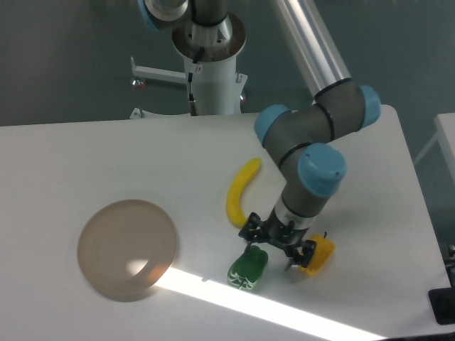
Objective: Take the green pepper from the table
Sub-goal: 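Lower the gripper around the green bell pepper and close it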
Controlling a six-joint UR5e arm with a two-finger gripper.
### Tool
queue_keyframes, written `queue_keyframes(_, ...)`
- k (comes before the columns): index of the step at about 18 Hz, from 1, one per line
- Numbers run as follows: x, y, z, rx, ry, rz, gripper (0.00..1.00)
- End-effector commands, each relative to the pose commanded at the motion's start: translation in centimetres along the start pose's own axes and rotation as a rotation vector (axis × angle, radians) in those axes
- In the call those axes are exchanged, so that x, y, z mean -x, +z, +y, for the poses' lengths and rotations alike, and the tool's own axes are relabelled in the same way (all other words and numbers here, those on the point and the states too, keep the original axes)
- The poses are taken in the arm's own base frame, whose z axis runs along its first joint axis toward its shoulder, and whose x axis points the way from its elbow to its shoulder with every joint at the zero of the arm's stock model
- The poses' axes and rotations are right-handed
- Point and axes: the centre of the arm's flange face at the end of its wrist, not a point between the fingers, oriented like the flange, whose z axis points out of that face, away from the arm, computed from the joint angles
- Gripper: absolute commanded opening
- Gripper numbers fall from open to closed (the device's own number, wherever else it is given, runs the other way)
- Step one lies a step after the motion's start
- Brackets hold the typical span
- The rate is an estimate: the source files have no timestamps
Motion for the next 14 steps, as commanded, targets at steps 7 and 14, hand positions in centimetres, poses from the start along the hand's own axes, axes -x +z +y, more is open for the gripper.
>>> queue_keyframes(7, -0.4, 0.9, 0.1, -0.001, 0.018, -0.002, 1.0)
queue_keyframes(14, -0.5, 2.3, 0.8, 0.003, 0.013, 0.004, 1.0)
